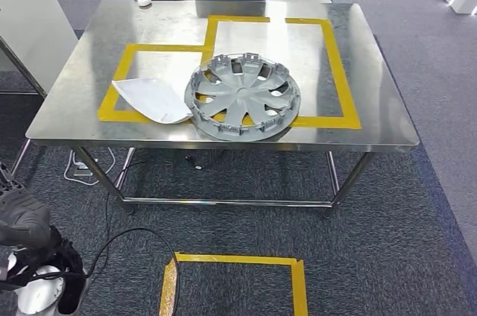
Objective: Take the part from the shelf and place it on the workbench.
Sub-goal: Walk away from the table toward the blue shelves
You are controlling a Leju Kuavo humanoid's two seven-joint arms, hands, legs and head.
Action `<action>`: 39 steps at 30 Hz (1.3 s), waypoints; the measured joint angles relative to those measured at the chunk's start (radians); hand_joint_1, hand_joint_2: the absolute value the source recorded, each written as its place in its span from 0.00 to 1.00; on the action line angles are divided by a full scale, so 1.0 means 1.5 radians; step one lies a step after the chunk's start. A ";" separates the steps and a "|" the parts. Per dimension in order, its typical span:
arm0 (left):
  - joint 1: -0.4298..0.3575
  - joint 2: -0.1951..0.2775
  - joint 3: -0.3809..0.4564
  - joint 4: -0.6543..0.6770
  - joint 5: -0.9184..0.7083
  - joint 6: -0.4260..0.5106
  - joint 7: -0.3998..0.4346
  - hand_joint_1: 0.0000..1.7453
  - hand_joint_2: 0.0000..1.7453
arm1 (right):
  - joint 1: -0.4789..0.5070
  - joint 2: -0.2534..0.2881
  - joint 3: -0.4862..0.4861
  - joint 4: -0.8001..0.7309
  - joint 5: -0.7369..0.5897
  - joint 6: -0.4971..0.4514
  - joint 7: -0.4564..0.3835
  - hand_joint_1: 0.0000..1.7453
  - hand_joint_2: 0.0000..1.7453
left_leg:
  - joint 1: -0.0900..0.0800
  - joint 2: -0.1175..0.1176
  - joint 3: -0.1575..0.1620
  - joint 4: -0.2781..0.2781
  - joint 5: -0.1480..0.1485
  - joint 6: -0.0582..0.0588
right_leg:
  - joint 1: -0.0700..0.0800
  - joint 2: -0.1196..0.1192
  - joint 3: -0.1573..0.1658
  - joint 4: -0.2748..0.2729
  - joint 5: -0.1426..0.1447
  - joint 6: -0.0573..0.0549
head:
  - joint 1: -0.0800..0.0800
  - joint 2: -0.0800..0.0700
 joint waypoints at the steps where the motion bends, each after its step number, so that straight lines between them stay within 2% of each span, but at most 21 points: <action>1: 0.000 0.000 -0.001 0.000 -0.001 0.000 0.000 0.00 0.00 | 0.000 0.000 0.000 0.000 0.000 0.000 0.000 0.00 0.00 | 0.000 -0.001 -0.002 0.003 -0.003 -0.004 | -0.001 -0.001 -0.005 -0.001 0.003 -0.005 | 0.000 0.000; 2: 0.000 0.000 -0.001 0.000 -0.001 0.000 0.001 0.00 0.00 | 0.000 0.000 0.000 0.000 0.001 -0.001 0.000 0.00 0.00 | 0.001 -0.001 -0.007 0.013 -0.015 -0.007 | -0.003 -0.002 -0.008 -0.003 0.008 -0.011 | -0.001 0.000; 4: 0.000 0.001 -0.001 0.000 -0.002 -0.001 0.003 0.00 0.00 | -0.001 0.000 0.000 -0.001 0.001 -0.001 0.000 0.00 0.00 | 0.002 -0.002 -0.027 0.071 -0.068 -0.013 | -0.004 -0.005 -0.015 -0.004 0.018 -0.020 | -0.005 0.000; 6: 0.001 0.003 -0.002 0.000 -0.002 -0.002 0.005 0.00 0.00 | 0.000 0.000 0.000 -0.001 0.002 0.000 0.000 0.00 0.00 | 0.004 -0.002 -0.048 0.156 -0.121 -0.018 | -0.003 -0.006 -0.026 -0.002 0.029 -0.021 | -0.008 0.000; 7: 0.001 0.003 -0.002 0.000 -0.003 -0.002 0.006 0.00 0.00 | 0.000 0.000 0.000 -0.001 0.002 0.000 0.000 0.00 0.00 | 0.004 -0.002 -0.049 0.180 -0.129 -0.019 | -0.003 -0.006 -0.033 0.000 0.033 -0.021 | -0.008 0.000; 9: 0.002 0.004 -0.002 0.000 -0.003 -0.003 0.006 0.00 0.00 | 0.001 0.000 0.000 -0.001 0.003 0.000 0.000 0.00 0.00 | 0.004 -0.002 -0.017 0.152 -0.107 -0.018 | -0.003 -0.005 -0.047 0.006 0.040 -0.020 | -0.008 0.000; 11: 0.001 0.004 -0.002 0.000 -0.004 -0.004 0.006 0.00 0.00 | 0.000 0.000 0.000 -0.001 0.003 0.001 0.000 0.00 0.00 | 0.003 -0.002 0.042 0.056 -0.076 -0.013 | -0.002 -0.005 -0.059 0.015 0.044 -0.017 | -0.008 0.000; 13: 0.001 0.004 -0.002 0.000 -0.004 -0.005 0.006 0.00 0.00 | 0.000 0.000 0.000 -0.001 0.003 0.001 0.000 0.00 0.00 | 0.001 -0.003 0.072 0.000 -0.065 -0.007 | 0.000 -0.004 -0.068 0.022 0.048 -0.010 | -0.008 0.000; 17: 0.000 0.004 -0.003 0.000 -0.005 -0.006 0.007 0.00 0.00 | 0.001 0.000 0.000 -0.001 0.004 0.001 0.000 0.00 0.00 | 0.002 -0.001 0.058 -0.007 -0.051 0.011 | 0.000 -0.002 -0.081 0.030 0.048 0.006 | -0.008 0.000; 19: 0.000 0.004 -0.004 0.000 -0.005 -0.007 0.007 0.00 0.00 | 0.001 0.000 0.000 -0.001 0.004 0.001 0.000 0.00 0.00 | 0.004 0.001 0.043 -0.010 -0.037 0.021 | -0.001 -0.001 -0.102 0.079 -0.002 0.011 | -0.004 0.000; 21: 0.000 0.004 -0.005 0.000 -0.005 -0.007 0.007 0.00 0.00 | 0.001 0.000 0.000 -0.001 0.004 0.001 0.000 0.00 0.00 | 0.002 0.002 0.025 -0.010 -0.023 0.024 | -0.003 -0.001 -0.127 0.162 -0.060 0.016 | 0.000 0.000; 23: 0.001 0.004 -0.007 0.001 -0.005 -0.007 0.007 0.00 0.00 | 0.001 0.000 0.000 -0.001 0.004 0.000 0.000 0.00 0.00 | 0.001 0.002 0.006 -0.009 -0.009 0.024 | -0.003 -0.001 -0.125 0.205 -0.065 0.017 | 0.001 0.000; 24: 0.001 0.004 -0.007 0.001 -0.005 -0.007 0.007 0.00 0.00 | 0.001 0.000 0.000 -0.001 0.004 0.000 0.000 0.00 0.00 | 0.001 0.002 -0.002 -0.009 -0.002 0.023 | -0.003 -0.001 -0.107 0.192 -0.047 0.016 | 0.001 0.000; 26: 0.001 0.003 -0.007 0.001 -0.005 -0.007 0.007 0.00 0.00 | 0.000 0.000 0.000 -0.001 0.005 0.000 0.000 0.00 0.00 | 0.000 0.002 -0.015 -0.009 0.010 0.019 | -0.003 -0.001 -0.040 0.106 -0.012 0.011 | 0.001 0.000; 27: 0.000 0.003 -0.008 0.001 -0.005 -0.007 0.008 0.00 0.00 | -0.002 0.000 0.000 -0.001 0.005 0.000 0.000 0.00 0.00 | -0.001 0.002 -0.020 -0.008 0.016 0.016 | -0.002 0.000 -0.003 0.053 -0.008 0.008 | 0.001 0.000; 29: 0.000 0.003 -0.008 0.001 -0.005 -0.006 0.008 0.00 0.00 | -0.005 0.000 0.000 -0.001 0.006 -0.001 0.000 0.00 0.00 | -0.002 0.002 -0.024 -0.007 0.027 0.009 | 0.001 0.001 0.035 -0.010 -0.016 0.002 | 0.000 0.000; 32: 0.000 0.003 -0.008 0.001 -0.005 -0.005 0.011 0.00 0.00 | -0.005 0.000 0.000 -0.001 0.006 -0.001 -0.001 0.00 0.00 | 0.001 0.002 -0.029 -0.004 0.027 -0.005 | 0.001 -0.001 0.025 -0.019 -0.006 -0.013 | 0.000 0.000; 34: 0.001 0.003 -0.009 0.001 -0.004 -0.005 0.013 0.00 0.00 | -0.005 0.000 0.000 -0.001 0.007 -0.001 -0.001 0.00 0.00 | 0.003 0.001 -0.040 0.036 -0.025 -0.012 | -0.001 -0.005 0.012 -0.020 0.009 -0.022 | -0.004 0.000; 36: 0.001 0.003 -0.009 0.002 -0.004 -0.005 0.015 0.00 0.00 | -0.005 0.000 0.000 -0.002 0.007 -0.001 -0.001 0.00 0.00 | 0.004 0.000 -0.055 0.120 -0.094 -0.018 | 0.001 -0.006 -0.004 -0.018 0.023 -0.026 | -0.008 0.000; 37: 0.002 0.003 -0.009 0.003 -0.004 -0.004 0.016 0.00 0.00 | -0.005 0.000 0.000 -0.002 0.007 0.000 -0.001 0.00 0.00 | 0.004 0.000 -0.059 0.159 -0.110 -0.020 | 0.001 -0.007 -0.014 -0.015 0.030 -0.026 | -0.008 0.000; 39: 0.002 0.003 -0.009 0.004 -0.004 -0.004 0.016 0.00 0.00 | -0.005 0.000 0.000 -0.002 0.007 0.000 -0.001 0.00 0.00 | 0.004 0.000 -0.042 0.180 -0.096 -0.021 | 0.001 -0.007 -0.036 -0.004 0.041 -0.024 | -0.009 0.000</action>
